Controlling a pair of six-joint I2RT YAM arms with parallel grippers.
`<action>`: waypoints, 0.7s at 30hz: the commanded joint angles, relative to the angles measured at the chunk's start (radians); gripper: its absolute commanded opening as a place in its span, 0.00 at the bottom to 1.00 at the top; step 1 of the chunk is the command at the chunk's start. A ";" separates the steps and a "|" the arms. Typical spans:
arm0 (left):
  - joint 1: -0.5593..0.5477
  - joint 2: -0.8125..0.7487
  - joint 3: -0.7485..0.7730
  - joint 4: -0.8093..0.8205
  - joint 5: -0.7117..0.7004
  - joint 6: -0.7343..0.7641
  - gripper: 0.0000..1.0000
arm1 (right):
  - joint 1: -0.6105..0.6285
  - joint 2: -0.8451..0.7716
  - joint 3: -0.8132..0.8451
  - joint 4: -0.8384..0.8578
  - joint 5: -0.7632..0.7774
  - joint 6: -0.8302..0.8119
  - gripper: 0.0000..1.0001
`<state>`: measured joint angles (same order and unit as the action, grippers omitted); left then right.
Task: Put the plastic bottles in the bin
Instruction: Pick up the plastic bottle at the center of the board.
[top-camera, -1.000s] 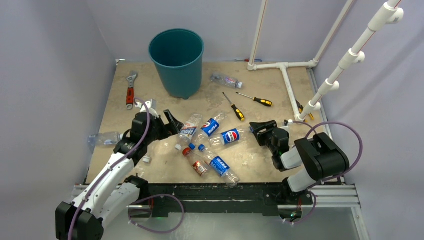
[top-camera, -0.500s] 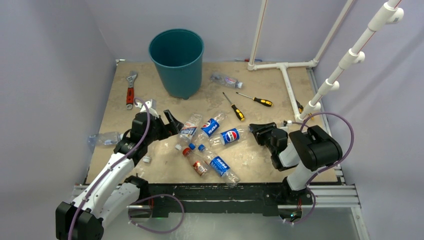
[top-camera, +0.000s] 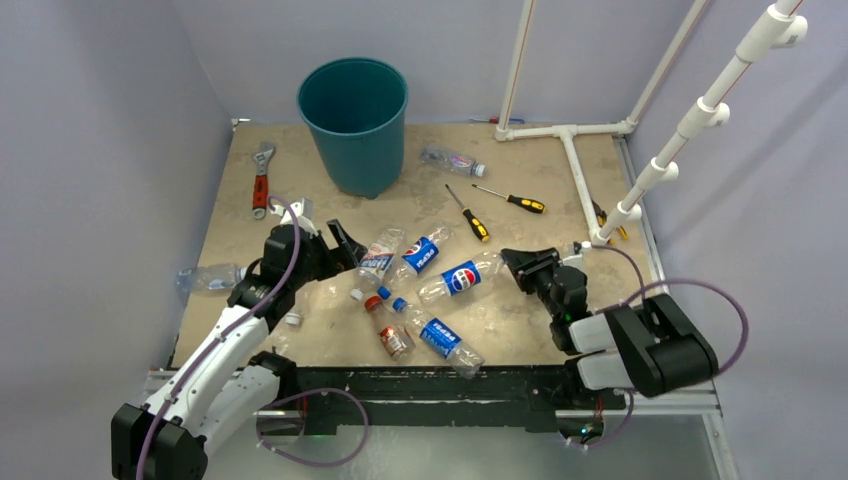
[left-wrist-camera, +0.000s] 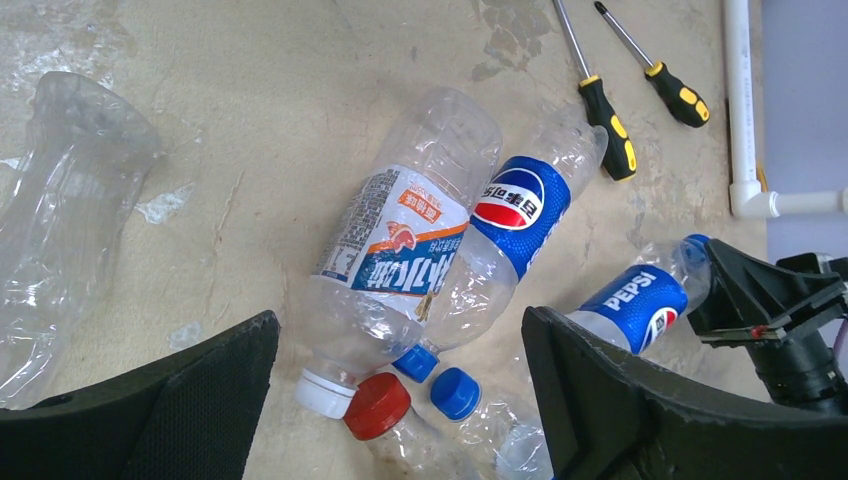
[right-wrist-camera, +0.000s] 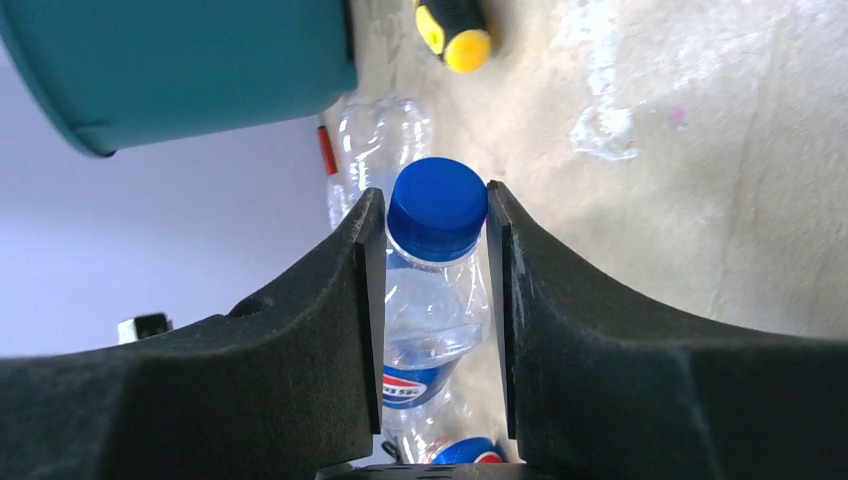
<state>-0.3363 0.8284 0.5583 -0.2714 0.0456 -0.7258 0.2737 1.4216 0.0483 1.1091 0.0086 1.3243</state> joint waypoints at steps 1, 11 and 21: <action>-0.001 -0.007 0.020 0.022 0.008 -0.025 0.91 | -0.002 -0.174 -0.019 -0.121 0.023 -0.050 0.24; -0.001 0.017 0.084 0.022 0.015 -0.022 0.90 | -0.001 -0.572 0.059 -0.338 -0.076 -0.316 0.23; -0.001 0.035 0.255 0.090 0.125 0.062 0.99 | -0.001 -0.789 0.153 -0.406 -0.366 -0.556 0.23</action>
<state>-0.3363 0.8604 0.7338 -0.2779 0.0612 -0.7055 0.2737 0.6746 0.1165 0.7170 -0.1936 0.9066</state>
